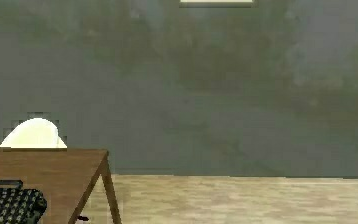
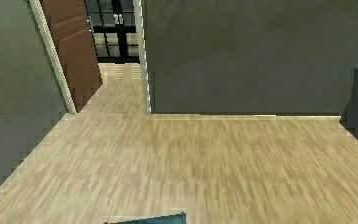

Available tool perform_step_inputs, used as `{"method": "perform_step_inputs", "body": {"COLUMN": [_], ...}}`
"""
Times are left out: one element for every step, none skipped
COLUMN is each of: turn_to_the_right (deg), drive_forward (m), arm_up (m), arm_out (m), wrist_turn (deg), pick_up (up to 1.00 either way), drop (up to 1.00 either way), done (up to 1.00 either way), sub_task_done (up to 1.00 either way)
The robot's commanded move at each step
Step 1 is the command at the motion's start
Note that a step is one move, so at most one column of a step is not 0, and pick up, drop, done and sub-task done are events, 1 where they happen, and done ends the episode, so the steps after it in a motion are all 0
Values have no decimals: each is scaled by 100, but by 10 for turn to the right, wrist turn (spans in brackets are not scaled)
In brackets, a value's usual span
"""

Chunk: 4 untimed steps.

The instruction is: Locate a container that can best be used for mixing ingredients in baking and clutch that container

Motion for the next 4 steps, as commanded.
{"method": "perform_step_inputs", "body": {"turn_to_the_right": [0,0,450,450], "drive_forward": [100,10,0,0], "arm_up": [0,0,0,0], "arm_out": [0,0,0,0], "wrist_turn": [0,0,0,0], "pick_up": [0,0,0,0], "drop": [0,0,0,0], "done": [0,0,0,0], "sub_task_done": [0,0,0,0]}}
